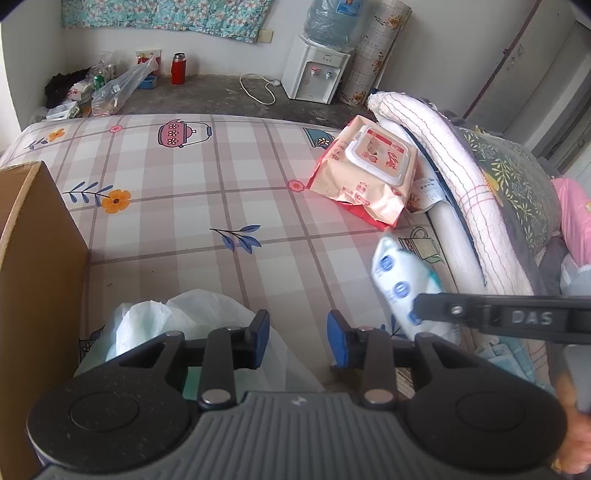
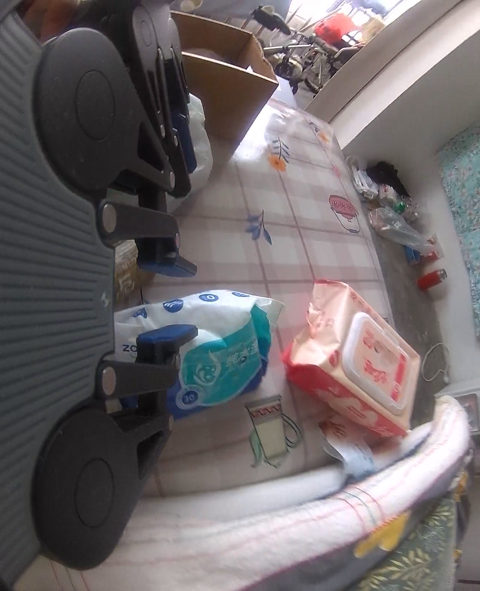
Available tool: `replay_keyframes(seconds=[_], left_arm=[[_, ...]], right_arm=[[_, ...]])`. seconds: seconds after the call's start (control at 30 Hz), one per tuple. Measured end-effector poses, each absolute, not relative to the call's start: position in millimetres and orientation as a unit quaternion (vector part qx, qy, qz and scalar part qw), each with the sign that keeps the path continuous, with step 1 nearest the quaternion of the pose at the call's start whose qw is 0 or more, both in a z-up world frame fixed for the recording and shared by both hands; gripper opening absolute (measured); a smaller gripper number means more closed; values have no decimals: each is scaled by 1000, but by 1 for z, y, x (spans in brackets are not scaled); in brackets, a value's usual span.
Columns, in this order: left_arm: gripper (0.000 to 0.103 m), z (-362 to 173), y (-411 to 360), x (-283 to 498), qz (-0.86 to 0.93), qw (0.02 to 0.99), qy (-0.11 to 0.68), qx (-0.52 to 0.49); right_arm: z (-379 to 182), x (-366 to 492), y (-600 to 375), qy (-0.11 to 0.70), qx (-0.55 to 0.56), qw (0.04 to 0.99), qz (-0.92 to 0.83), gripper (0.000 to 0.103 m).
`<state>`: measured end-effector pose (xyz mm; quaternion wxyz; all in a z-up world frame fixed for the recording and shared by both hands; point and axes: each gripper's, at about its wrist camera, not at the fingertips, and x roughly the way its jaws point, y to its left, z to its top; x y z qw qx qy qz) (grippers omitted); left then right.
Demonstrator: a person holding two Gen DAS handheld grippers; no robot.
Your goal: Organize soft objects
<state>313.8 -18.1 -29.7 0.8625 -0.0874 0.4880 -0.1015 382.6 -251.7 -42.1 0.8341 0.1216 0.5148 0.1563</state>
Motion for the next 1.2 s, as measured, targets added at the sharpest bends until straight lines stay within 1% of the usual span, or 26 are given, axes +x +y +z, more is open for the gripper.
replay_keyframes(seconds=[0.13, 0.23, 0.37, 0.5, 0.57, 0.73, 0.8, 1.0, 1.07, 1.2], left_arm=[[36, -30, -19, 314, -101, 862, 489, -87], [36, -30, -20, 314, -102, 862, 490, -84], [39, -30, -26, 314, -112, 857, 495, -85], [41, -30, -39, 317, -134, 843, 513, -96], [43, -30, -48, 319, -146, 835, 520, -98], [55, -39, -72, 332, -176, 812, 545, -114], [57, -42, -81, 337, -177, 813, 544, -112], [57, -53, -98, 357, -182, 802, 555, -122], [56, -58, -102, 363, -181, 798, 562, -118], [56, -67, -106, 371, -184, 790, 573, -118]], right_arm=[[-64, 388, -252, 537, 159, 815, 147, 27], [-75, 391, -259, 540, 189, 809, 138, 27], [-67, 394, -276, 521, 228, 810, 141, 29], [-47, 397, -302, 484, 243, 830, 135, 35], [-44, 399, -316, 477, 243, 836, 119, 42], [-61, 406, -339, 491, 239, 833, 94, 48], [-71, 410, -344, 498, 239, 829, 87, 51], [-102, 426, -351, 523, 277, 800, 93, 54], [-107, 430, -351, 526, 285, 795, 100, 56], [-114, 434, -351, 533, 305, 781, 116, 56]])
